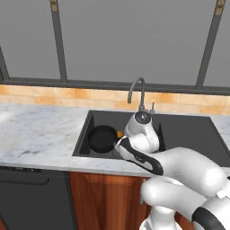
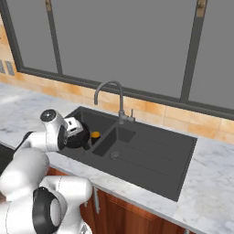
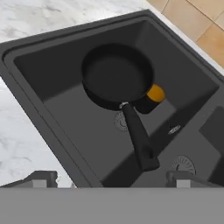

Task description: Pick the mug and saucepan and place them in the sink. Then turn on the water.

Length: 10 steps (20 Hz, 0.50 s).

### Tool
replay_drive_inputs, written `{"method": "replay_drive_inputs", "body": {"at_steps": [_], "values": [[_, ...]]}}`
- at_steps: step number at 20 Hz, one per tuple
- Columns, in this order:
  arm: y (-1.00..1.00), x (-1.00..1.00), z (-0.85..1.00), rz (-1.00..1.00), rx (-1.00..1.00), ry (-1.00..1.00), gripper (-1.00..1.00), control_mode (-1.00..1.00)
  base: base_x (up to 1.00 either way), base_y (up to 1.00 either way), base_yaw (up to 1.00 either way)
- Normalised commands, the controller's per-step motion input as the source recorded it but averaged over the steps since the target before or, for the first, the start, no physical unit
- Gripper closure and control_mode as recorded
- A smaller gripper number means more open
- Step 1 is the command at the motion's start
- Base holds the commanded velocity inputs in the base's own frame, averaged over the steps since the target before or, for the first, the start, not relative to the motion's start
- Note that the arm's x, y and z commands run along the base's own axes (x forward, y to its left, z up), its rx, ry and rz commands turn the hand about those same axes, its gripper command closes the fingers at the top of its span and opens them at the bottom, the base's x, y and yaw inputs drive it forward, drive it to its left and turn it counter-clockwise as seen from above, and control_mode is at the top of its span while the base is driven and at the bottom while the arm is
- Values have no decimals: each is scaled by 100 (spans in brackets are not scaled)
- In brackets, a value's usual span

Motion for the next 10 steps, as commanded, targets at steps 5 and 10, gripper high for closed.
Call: {"method": "replay_drive_inputs", "body": {"at_steps": [5,10], "values": [[-20,-38,77,0,0,0,-100,-100,0,0,0],[-24,-59,45,0,4,0,-100,-100,0,0,0]]}}
